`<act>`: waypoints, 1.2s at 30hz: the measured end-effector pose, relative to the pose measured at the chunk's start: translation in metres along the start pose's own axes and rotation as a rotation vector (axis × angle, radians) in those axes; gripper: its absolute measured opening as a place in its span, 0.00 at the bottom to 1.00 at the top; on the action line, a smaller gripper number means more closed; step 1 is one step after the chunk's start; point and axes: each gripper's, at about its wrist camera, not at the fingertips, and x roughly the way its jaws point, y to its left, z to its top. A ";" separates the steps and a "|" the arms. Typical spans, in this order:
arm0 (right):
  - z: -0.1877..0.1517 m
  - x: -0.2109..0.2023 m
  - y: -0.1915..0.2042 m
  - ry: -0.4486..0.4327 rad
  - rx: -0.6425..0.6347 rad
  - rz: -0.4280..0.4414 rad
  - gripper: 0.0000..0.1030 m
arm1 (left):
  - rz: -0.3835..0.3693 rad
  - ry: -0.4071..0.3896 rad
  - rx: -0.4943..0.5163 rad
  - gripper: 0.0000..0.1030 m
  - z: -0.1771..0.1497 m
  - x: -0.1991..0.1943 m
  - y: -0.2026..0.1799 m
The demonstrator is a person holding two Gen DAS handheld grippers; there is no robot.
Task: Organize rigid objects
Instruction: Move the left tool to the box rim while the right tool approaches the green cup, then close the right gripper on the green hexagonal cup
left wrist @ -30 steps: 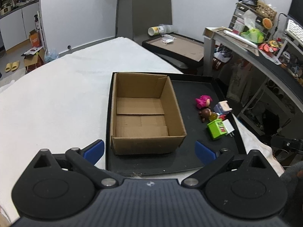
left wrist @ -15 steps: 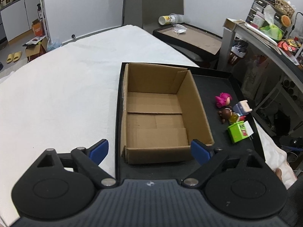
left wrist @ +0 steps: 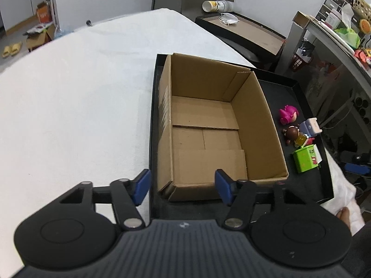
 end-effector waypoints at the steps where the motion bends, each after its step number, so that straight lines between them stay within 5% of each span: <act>1: 0.000 0.003 -0.001 -0.003 0.003 0.005 0.64 | -0.003 0.002 -0.006 0.53 0.000 0.002 0.001; 8: 0.002 0.033 -0.012 0.007 0.044 -0.001 0.53 | -0.054 0.024 -0.061 0.43 0.000 0.016 0.009; 24: 0.004 0.077 -0.020 0.061 0.095 -0.044 0.46 | -0.053 0.054 -0.091 0.18 0.004 0.031 0.016; 36: -0.004 0.085 -0.017 0.094 0.141 0.019 0.45 | -0.071 0.021 -0.085 0.17 -0.001 0.025 0.017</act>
